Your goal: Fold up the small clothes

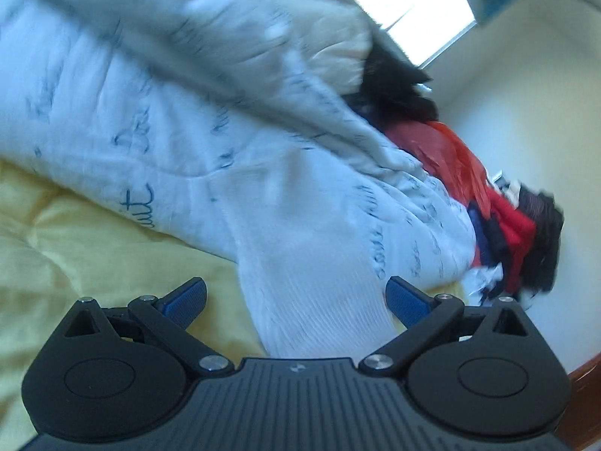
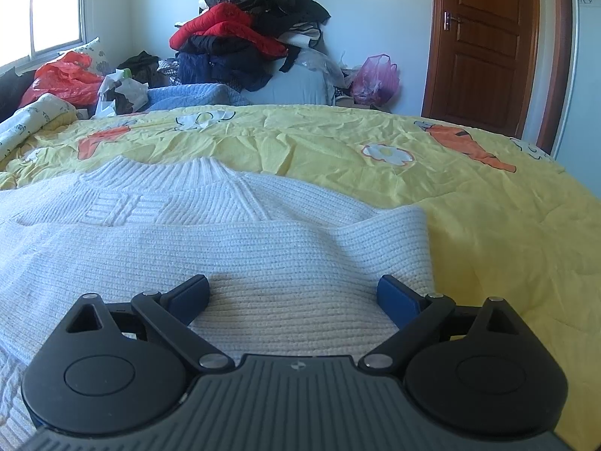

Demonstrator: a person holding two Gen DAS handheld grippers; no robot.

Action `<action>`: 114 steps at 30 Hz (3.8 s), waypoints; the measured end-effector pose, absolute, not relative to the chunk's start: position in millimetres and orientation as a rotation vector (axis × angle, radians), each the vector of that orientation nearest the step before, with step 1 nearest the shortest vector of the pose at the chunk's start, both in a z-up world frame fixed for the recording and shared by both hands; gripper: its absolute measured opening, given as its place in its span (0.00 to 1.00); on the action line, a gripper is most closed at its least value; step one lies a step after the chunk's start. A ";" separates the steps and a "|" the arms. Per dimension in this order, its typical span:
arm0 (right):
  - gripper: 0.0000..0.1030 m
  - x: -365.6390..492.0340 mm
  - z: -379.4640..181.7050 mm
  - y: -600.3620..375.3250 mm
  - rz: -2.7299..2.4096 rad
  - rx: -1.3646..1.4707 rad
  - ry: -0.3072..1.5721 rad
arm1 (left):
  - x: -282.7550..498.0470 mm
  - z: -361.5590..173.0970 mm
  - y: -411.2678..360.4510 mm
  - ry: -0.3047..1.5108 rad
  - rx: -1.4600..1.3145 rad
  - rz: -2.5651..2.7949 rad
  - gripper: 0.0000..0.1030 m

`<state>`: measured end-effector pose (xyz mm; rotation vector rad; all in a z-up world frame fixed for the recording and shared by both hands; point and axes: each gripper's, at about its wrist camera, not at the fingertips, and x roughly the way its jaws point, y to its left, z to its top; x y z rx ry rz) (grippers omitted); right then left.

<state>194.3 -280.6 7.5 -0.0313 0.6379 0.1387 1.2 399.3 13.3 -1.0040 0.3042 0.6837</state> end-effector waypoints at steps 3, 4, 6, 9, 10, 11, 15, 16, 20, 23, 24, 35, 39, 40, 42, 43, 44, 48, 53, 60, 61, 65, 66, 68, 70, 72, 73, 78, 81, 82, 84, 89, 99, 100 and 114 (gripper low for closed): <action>0.94 194.6 7.3 -281.1 0.139 -0.032 0.638 | 7.0 4.6 413.8 0.281 -1.061 0.654 0.97; 0.94 194.7 7.1 -281.0 0.138 -0.033 0.638 | 9.8 4.3 415.7 0.280 -1.055 0.643 0.87; 0.94 194.8 6.9 -281.0 0.137 -0.034 0.638 | 16.4 1.2 421.8 0.299 -1.071 0.591 0.56; 0.94 195.0 6.9 -281.2 0.138 -0.034 0.638 | 19.6 -1.9 430.1 0.342 -1.065 0.581 0.41; 0.94 195.1 7.0 -281.1 0.138 -0.034 0.638 | 19.5 -2.2 430.6 0.346 -1.053 0.590 0.35; 0.94 195.2 6.9 -281.2 0.138 -0.034 0.638 | 20.5 -2.3 431.4 0.354 -1.035 0.603 0.31; 0.95 195.1 7.0 -281.2 0.138 -0.033 0.638 | 17.0 7.3 418.9 0.371 -0.938 0.661 0.14; 0.95 195.1 7.0 -281.1 0.139 -0.033 0.638 | 17.5 14.1 411.9 0.357 -0.898 0.673 0.13; 0.95 195.2 6.8 -281.5 0.141 -0.030 0.638 | 28.5 53.7 364.1 0.291 -0.719 0.663 0.12; 0.95 195.2 7.4 -282.0 0.144 -0.025 0.637 | 47.2 83.9 309.4 0.238 -0.637 0.570 0.12; 0.95 195.0 7.5 -282.1 0.144 -0.023 0.637 | 55.4 92.0 286.5 0.231 -0.611 0.524 0.12; 0.96 195.1 8.2 -287.3 0.163 0.019 0.636 | 133.5 44.8 17.8 0.538 -0.296 -0.007 0.13; 0.97 195.8 8.1 -288.0 0.168 0.025 0.638 | 130.6 20.3 -7.0 0.612 -0.201 -0.063 0.27; 0.97 195.8 8.1 -288.2 0.168 0.026 0.638 | 124.6 22.8 -9.9 0.603 -0.162 -0.097 0.41; 0.97 195.9 8.1 -288.1 0.169 0.028 0.638 | 107.7 32.3 -10.9 0.592 -0.100 -0.145 0.78; 0.97 196.1 7.9 -288.3 0.170 0.030 0.637 | 95.4 37.3 -11.3 0.559 -0.075 -0.148 0.90; 0.97 196.0 7.9 -288.1 0.170 0.029 0.637 | 82.9 41.9 -11.3 0.499 -0.055 -0.140 0.90; 0.97 196.2 8.0 -287.2 0.167 0.021 0.638 | 40.6 47.6 13.4 0.451 -0.081 -0.130 0.91; 0.89 198.2 25.1 -279.2 0.151 0.008 0.678 | 32.4 16.7 62.9 0.597 -0.266 -0.075 0.91; 0.82 206.0 47.1 -242.3 0.531 0.434 0.901 | 30.5 6.9 77.4 0.585 -0.374 -0.094 1.00; 0.80 212.4 40.6 -232.5 0.526 0.424 0.951 | 30.8 7.1 74.6 0.589 -0.356 -0.091 1.00; 0.75 219.8 31.0 -219.0 0.506 0.468 0.968 | 33.2 6.0 78.3 0.577 -0.383 -0.099 1.00; 0.73 218.5 31.0 -216.4 0.509 0.478 0.969 | 32.3 5.5 80.7 0.569 -0.405 -0.103 1.00; 0.60 217.3 30.1 -206.9 0.533 0.465 0.976 | 32.2 3.6 84.6 0.558 -0.438 -0.111 1.00; 0.50 215.5 31.4 -200.4 0.519 0.412 0.971 | 32.4 3.4 86.1 0.555 -0.446 -0.114 1.00; 0.28 214.9 30.8 -195.4 0.507 0.370 0.956 | 31.3 3.5 85.3 0.555 -0.445 -0.113 1.00; 0.25 216.5 29.9 -195.1 0.498 0.375 0.954 | 30.9 3.4 85.4 0.555 -0.446 -0.113 1.00; 0.17 212.5 52.7 -208.1 0.539 0.407 0.864 | 30.7 3.9 85.4 0.553 -0.450 -0.114 1.00; 0.17 210.0 87.5 -218.0 0.565 0.359 0.781 | 30.3 4.7 83.4 0.555 -0.446 -0.111 1.00; 0.17 209.8 98.3 -224.8 0.567 0.338 0.758 | 30.3 4.6 82.9 0.555 -0.446 -0.110 1.00; 0.17 208.0 115.9 -240.6 0.544 0.268 0.718 | 30.0 4.5 82.6 0.553 -0.448 -0.110 1.00; 0.17 214.2 110.7 -298.7 0.394 0.179 0.744 | 30.2 4.2 82.5 0.553 -0.448 -0.109 1.00; 0.03 203.2 47.9 -343.7 0.278 0.246 0.812 | 30.7 5.0 79.1 0.561 -0.423 -0.098 1.00; 0.04 201.5 47.1 -345.8 0.266 0.259 0.807 | 30.8 5.2 78.6 0.561 -0.422 -0.097 1.00; 0.42 204.3 60.8 -282.0 0.369 0.192 0.736 | 136.0 50.4 -13.0 0.553 0.138 -0.096 1.00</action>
